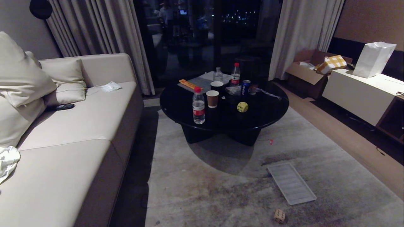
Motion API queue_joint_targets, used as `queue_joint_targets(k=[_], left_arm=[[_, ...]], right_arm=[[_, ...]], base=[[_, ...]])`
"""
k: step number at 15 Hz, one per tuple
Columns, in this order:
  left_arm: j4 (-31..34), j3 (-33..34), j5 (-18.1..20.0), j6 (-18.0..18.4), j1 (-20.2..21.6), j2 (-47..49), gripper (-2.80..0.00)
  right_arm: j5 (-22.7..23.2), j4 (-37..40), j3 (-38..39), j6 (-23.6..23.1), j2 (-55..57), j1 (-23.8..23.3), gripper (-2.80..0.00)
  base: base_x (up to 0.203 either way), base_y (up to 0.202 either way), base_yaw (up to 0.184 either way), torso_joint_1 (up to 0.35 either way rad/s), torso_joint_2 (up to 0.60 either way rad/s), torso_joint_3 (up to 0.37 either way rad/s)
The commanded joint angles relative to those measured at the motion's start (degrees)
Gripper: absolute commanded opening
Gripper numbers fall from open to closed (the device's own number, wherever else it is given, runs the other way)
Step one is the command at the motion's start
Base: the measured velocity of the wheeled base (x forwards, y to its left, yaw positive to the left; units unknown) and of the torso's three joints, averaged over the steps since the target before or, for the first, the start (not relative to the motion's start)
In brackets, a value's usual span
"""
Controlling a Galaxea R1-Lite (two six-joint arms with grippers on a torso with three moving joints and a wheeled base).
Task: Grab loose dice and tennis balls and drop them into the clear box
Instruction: Pick up toys out of the box
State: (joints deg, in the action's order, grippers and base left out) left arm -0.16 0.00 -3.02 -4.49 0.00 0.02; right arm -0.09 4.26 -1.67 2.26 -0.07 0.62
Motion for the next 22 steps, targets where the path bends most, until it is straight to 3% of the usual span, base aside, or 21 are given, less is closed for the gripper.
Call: queue_joint_targets(k=[1,22], left_arm=[[0.0,0.1,-0.1,-0.1,0.0,0.1,-2.8],[-0.2,0.1,-0.7,-2.0,0.0,0.1,-2.8]], right_arm=[[0.0,0.0,0.0,0.0,0.1,-0.1,-2.8],[0.2,0.0,0.1,-2.1,0.1,0.0,-2.8]], base=[[0.0,0.0,0.0,0.0,0.0,0.0],[0.0,0.0,0.0,0.002,0.0,-0.172]])
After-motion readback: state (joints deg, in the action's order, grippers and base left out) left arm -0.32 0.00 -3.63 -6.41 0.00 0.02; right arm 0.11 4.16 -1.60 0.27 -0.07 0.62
